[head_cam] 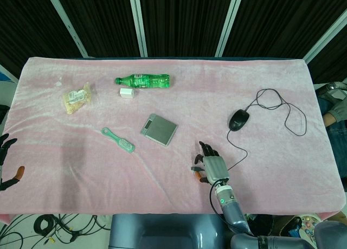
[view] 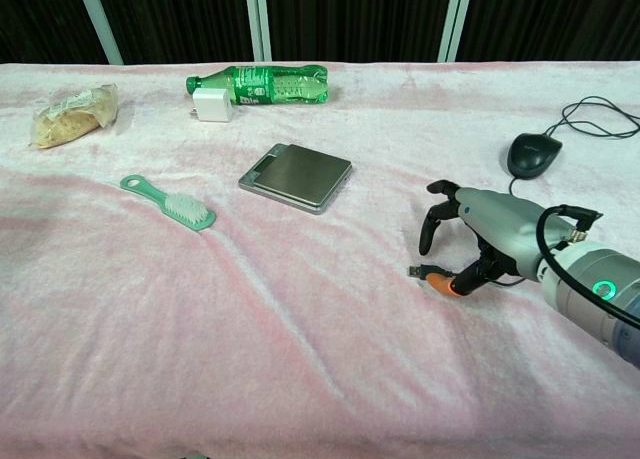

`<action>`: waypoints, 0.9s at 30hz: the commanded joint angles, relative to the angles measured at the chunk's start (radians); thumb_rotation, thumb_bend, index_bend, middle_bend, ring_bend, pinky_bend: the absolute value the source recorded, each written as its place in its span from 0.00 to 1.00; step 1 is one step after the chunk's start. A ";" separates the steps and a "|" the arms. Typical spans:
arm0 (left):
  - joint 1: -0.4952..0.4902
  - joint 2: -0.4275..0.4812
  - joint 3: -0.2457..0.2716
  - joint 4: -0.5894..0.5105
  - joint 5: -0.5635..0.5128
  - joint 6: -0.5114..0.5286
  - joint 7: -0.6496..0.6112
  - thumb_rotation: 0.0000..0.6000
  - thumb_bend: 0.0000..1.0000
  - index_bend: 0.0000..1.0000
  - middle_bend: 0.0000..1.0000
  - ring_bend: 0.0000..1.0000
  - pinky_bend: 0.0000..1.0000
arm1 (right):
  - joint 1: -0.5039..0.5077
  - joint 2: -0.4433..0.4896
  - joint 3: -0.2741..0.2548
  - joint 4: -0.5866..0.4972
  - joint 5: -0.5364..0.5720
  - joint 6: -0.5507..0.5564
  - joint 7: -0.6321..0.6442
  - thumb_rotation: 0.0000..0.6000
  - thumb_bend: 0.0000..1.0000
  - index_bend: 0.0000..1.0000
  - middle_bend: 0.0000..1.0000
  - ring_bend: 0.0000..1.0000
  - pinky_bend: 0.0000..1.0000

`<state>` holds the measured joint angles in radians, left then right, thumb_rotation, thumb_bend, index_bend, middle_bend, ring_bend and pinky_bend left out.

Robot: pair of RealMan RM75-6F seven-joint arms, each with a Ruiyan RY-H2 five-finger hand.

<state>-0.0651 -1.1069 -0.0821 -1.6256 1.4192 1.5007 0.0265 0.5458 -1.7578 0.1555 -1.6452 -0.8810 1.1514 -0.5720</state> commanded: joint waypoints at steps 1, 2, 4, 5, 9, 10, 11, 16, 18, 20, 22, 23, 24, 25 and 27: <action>0.000 0.000 0.000 0.000 -0.001 0.001 0.000 1.00 0.34 0.17 0.06 0.00 0.00 | 0.000 0.001 0.000 0.001 0.002 -0.001 0.002 1.00 0.28 0.48 0.00 0.01 0.16; 0.000 0.000 0.000 0.000 -0.001 0.001 0.000 1.00 0.34 0.17 0.06 0.00 0.00 | 0.000 0.001 0.000 0.001 0.002 -0.001 0.003 1.00 0.28 0.48 0.00 0.01 0.16; 0.001 0.000 0.000 0.000 0.000 0.001 0.001 1.00 0.34 0.17 0.06 0.00 0.00 | -0.001 0.002 -0.001 0.002 0.003 -0.001 0.005 1.00 0.28 0.48 0.00 0.01 0.16; 0.001 -0.001 0.001 0.000 0.001 0.002 0.002 1.00 0.34 0.17 0.06 0.00 0.00 | -0.002 0.003 -0.001 0.002 0.003 -0.001 0.007 1.00 0.28 0.48 0.00 0.01 0.16; 0.002 -0.001 0.001 -0.001 0.003 0.005 0.004 1.00 0.34 0.17 0.06 0.00 0.00 | -0.004 0.005 -0.003 -0.001 0.000 0.000 0.013 1.00 0.28 0.48 0.00 0.01 0.16; 0.002 -0.002 0.001 -0.001 0.003 0.005 0.005 1.00 0.34 0.17 0.06 0.00 0.00 | -0.004 0.006 -0.004 -0.001 -0.002 0.000 0.016 1.00 0.28 0.48 0.00 0.01 0.16; 0.002 -0.002 0.001 -0.001 0.002 0.005 0.005 1.00 0.34 0.17 0.06 0.00 0.00 | -0.005 0.006 -0.004 -0.002 -0.003 0.000 0.018 1.00 0.28 0.48 0.00 0.01 0.16; 0.002 -0.003 0.001 -0.001 0.001 0.004 0.007 1.00 0.34 0.17 0.06 0.00 0.00 | -0.004 0.004 -0.004 0.001 -0.006 0.000 0.023 1.00 0.28 0.49 0.00 0.01 0.16; 0.002 -0.002 0.000 -0.001 -0.001 0.003 0.006 1.00 0.34 0.17 0.06 0.00 0.00 | -0.003 0.004 -0.004 0.002 -0.006 0.000 0.023 1.00 0.28 0.49 0.00 0.01 0.16; 0.002 -0.001 0.000 -0.001 -0.001 0.003 0.004 1.00 0.34 0.17 0.06 0.00 0.00 | -0.003 0.002 -0.004 0.002 -0.007 0.002 0.024 1.00 0.28 0.50 0.00 0.01 0.16; 0.001 -0.001 0.000 -0.001 -0.001 0.002 0.004 1.00 0.34 0.17 0.06 0.00 0.00 | -0.003 0.001 -0.005 0.003 -0.008 0.004 0.024 1.00 0.28 0.50 0.00 0.01 0.16; 0.001 -0.001 0.001 -0.001 0.000 0.001 0.004 1.00 0.34 0.17 0.06 0.00 0.00 | -0.003 0.000 -0.006 0.003 -0.009 0.004 0.023 1.00 0.28 0.50 0.00 0.01 0.16; 0.001 -0.001 0.001 -0.001 0.000 0.001 0.004 1.00 0.34 0.17 0.06 0.00 0.00 | -0.003 0.000 -0.006 0.004 -0.009 0.004 0.023 1.00 0.28 0.50 0.00 0.01 0.16; 0.001 0.000 0.001 -0.001 0.000 0.001 0.005 1.00 0.34 0.17 0.06 0.00 0.00 | -0.003 -0.002 -0.007 0.004 -0.009 0.005 0.022 1.00 0.28 0.50 0.00 0.01 0.16; 0.001 0.000 0.001 -0.001 0.000 0.001 0.005 1.00 0.34 0.17 0.06 0.00 0.00 | -0.003 -0.004 -0.008 0.006 -0.008 0.004 0.022 1.00 0.28 0.50 0.00 0.01 0.16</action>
<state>-0.0643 -1.1072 -0.0815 -1.6268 1.4188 1.5017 0.0310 0.5429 -1.7618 0.1474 -1.6392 -0.8894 1.1557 -0.5498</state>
